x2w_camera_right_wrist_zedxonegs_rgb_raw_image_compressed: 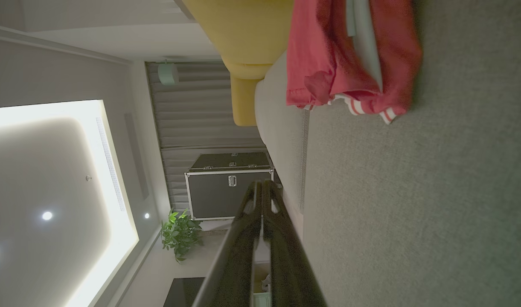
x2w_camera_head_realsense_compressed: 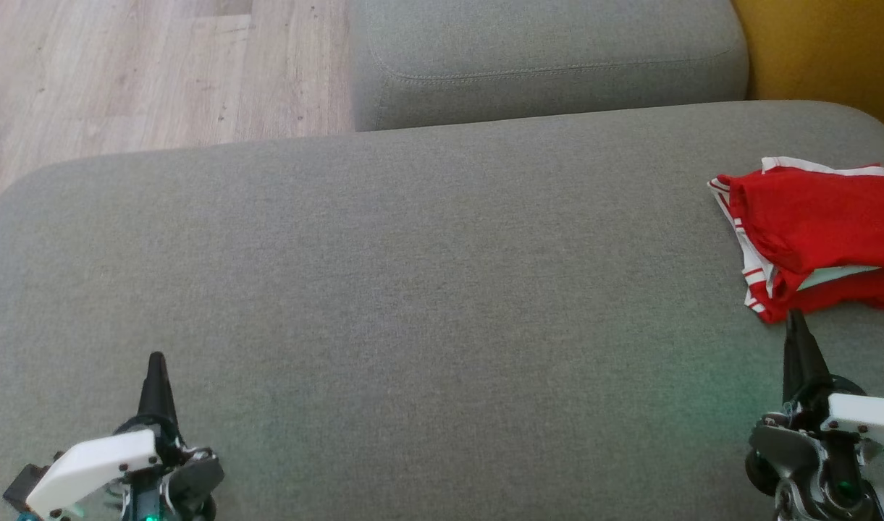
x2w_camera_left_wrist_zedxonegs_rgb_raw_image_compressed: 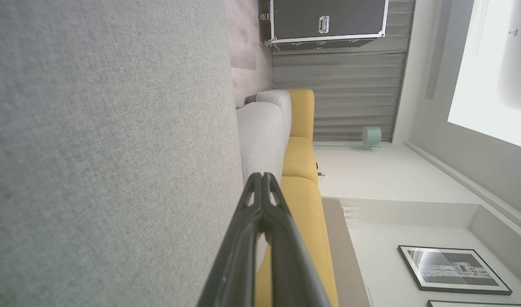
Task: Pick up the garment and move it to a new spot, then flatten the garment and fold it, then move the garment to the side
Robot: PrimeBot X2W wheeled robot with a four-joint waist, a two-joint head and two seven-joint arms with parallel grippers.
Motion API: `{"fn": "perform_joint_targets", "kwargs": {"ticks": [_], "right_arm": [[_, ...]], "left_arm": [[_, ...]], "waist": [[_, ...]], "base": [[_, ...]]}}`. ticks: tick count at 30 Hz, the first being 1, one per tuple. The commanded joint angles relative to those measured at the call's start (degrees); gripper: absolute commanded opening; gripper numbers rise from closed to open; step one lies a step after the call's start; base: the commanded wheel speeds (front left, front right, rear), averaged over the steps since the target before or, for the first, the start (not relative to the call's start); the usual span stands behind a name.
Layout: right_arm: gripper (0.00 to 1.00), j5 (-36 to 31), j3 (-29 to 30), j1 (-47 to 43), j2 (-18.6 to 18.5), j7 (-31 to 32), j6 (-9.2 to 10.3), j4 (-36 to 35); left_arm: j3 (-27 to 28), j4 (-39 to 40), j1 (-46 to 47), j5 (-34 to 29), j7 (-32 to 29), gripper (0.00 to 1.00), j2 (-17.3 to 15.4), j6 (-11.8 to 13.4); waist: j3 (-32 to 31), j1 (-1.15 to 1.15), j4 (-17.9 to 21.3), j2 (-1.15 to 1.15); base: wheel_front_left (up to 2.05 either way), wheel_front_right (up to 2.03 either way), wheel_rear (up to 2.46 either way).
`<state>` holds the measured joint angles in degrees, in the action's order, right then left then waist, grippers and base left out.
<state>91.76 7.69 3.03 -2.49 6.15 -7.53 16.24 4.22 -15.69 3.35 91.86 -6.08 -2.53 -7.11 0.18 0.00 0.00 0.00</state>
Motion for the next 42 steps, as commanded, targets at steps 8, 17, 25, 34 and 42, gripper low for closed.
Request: {"fn": "perform_joint_targets", "kwargs": {"ticks": [8, 17, 25, 34, 42], "right_arm": [[0.00, 0.4, -1.2, 3.2, -0.4, 0.3, 0.04, -2.2], [0.00, 0.4, -1.2, 3.2, -0.4, 0.3, 0.04, -2.2], [0.00, 0.4, -1.2, 3.2, -0.4, 0.3, 0.04, -2.2], [0.00, 0.4, -1.2, 3.2, -0.4, 0.3, 0.04, -2.2], [0.00, 0.4, -1.2, 3.2, -0.4, 0.3, 0.04, -2.2]], "left_arm": [[2.3, 1.6, 2.8, 0.3, -0.4, 0.00, -0.3, -0.4], [2.3, 1.6, 2.8, 0.3, -0.4, 0.00, -0.3, -0.4], [2.3, 1.6, 2.8, 0.3, -0.4, 0.00, -0.3, -0.4], [2.3, 1.6, 2.8, 0.3, -0.4, 0.00, -0.3, -0.4], [2.3, 1.6, 2.8, 0.3, -0.4, 0.00, -0.3, -0.4]], "waist": [[0.0, 0.00, 0.0, 0.00], [0.0, 0.00, 0.0, 0.00], [0.0, 0.00, 0.0, 0.00], [0.0, 0.00, 0.0, 0.00], [0.0, 0.00, 0.0, 0.00]], "base": [[0.00, 0.00, 0.00], [0.00, 0.00, 0.00], [0.00, 0.00, 0.00], [0.00, 0.00, 0.00], [0.00, 0.00, 0.00]]}}
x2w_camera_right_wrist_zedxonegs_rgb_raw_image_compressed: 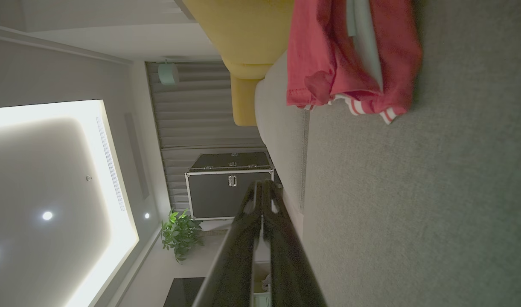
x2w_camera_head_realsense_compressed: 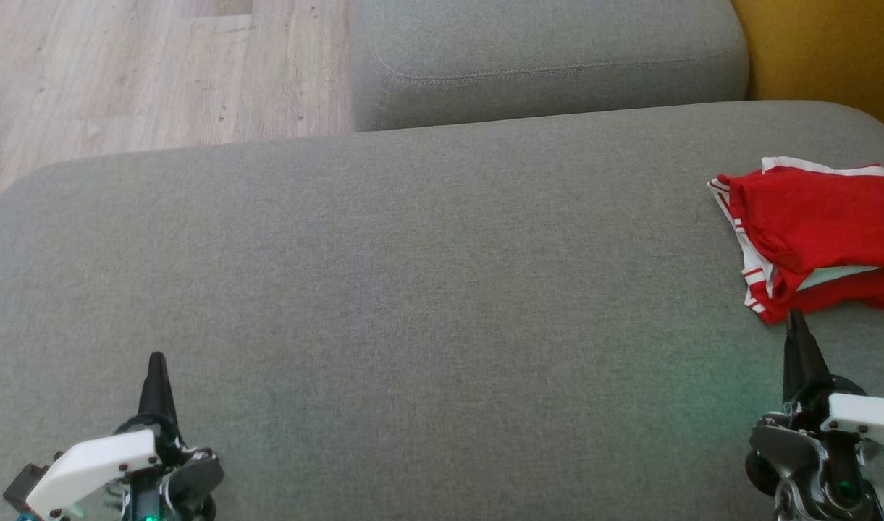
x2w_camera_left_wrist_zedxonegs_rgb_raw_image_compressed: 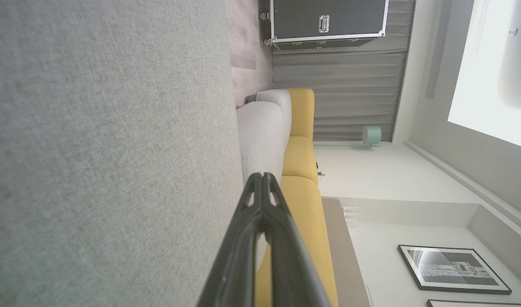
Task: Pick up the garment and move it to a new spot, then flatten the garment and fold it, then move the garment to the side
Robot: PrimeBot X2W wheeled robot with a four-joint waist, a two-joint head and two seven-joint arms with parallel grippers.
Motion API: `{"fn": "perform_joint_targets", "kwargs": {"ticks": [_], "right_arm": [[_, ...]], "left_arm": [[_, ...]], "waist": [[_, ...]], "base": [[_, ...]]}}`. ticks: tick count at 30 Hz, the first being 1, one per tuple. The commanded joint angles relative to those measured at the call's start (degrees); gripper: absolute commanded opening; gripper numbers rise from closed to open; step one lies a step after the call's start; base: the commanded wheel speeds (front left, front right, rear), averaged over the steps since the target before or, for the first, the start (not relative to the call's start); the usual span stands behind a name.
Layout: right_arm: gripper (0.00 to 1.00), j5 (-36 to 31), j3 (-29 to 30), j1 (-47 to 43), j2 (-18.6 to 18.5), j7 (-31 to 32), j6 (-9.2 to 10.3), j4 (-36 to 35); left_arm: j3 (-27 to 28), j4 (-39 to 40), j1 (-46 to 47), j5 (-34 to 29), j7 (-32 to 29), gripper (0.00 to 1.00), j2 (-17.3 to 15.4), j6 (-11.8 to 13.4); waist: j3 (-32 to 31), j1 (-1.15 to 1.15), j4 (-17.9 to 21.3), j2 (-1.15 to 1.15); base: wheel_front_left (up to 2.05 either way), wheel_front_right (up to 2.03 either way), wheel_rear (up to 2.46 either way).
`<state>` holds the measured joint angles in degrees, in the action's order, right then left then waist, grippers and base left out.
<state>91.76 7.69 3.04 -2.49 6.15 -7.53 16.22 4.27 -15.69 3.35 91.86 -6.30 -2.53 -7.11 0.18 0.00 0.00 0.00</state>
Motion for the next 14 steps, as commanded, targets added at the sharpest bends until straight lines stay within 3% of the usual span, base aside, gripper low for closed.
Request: {"fn": "perform_joint_targets", "kwargs": {"ticks": [1, 14], "right_arm": [[0.00, 0.4, -1.2, 3.1, -0.4, 0.3, 0.04, -2.2], [0.00, 0.4, -1.2, 3.1, -0.4, 0.3, 0.04, -2.2]], "left_arm": [[2.2, 1.6, 2.8, 0.3, -0.2, 0.00, -0.3, -0.4], [2.2, 1.6, 2.8, 0.3, -0.2, 0.00, -0.3, -0.4]], "waist": [[0.0, 0.00, 0.0, 0.00], [0.0, 0.00, 0.0, 0.00]], "base": [[0.00, 0.00, 0.00], [0.00, 0.00, 0.00]]}}
